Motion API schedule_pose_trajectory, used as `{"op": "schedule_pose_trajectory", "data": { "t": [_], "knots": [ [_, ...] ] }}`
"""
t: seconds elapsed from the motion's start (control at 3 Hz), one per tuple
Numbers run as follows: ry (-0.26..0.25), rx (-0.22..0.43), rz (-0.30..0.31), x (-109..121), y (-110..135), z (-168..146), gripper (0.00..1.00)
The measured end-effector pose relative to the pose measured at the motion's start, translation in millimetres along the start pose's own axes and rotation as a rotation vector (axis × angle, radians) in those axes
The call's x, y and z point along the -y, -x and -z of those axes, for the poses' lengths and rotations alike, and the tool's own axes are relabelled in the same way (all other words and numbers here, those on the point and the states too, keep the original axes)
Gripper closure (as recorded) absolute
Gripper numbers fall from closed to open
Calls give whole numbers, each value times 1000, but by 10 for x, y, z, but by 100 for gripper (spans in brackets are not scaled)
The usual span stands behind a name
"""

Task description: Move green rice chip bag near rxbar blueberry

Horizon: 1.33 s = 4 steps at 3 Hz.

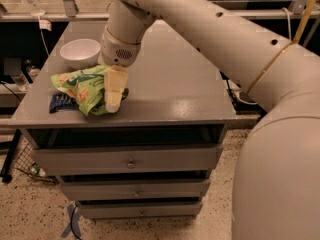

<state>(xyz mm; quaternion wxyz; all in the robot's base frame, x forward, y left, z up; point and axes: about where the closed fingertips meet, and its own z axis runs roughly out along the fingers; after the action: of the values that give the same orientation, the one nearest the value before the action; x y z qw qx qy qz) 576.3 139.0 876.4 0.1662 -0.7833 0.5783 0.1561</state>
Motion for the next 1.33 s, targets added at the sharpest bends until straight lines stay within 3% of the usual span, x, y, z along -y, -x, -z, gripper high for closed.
{"op": "schedule_pose_trajectory", "data": {
  "t": [0.33, 0.67, 1.0, 1.33],
  "knots": [
    [-3, -8, -8, -2, -43, 15, 0],
    [-21, -46, -48, -13, -257, 95, 0],
    [-64, -93, -113, -34, -675, 368, 0],
    [-158, -91, -219, -127, -1376, 847, 0]
  ]
}}
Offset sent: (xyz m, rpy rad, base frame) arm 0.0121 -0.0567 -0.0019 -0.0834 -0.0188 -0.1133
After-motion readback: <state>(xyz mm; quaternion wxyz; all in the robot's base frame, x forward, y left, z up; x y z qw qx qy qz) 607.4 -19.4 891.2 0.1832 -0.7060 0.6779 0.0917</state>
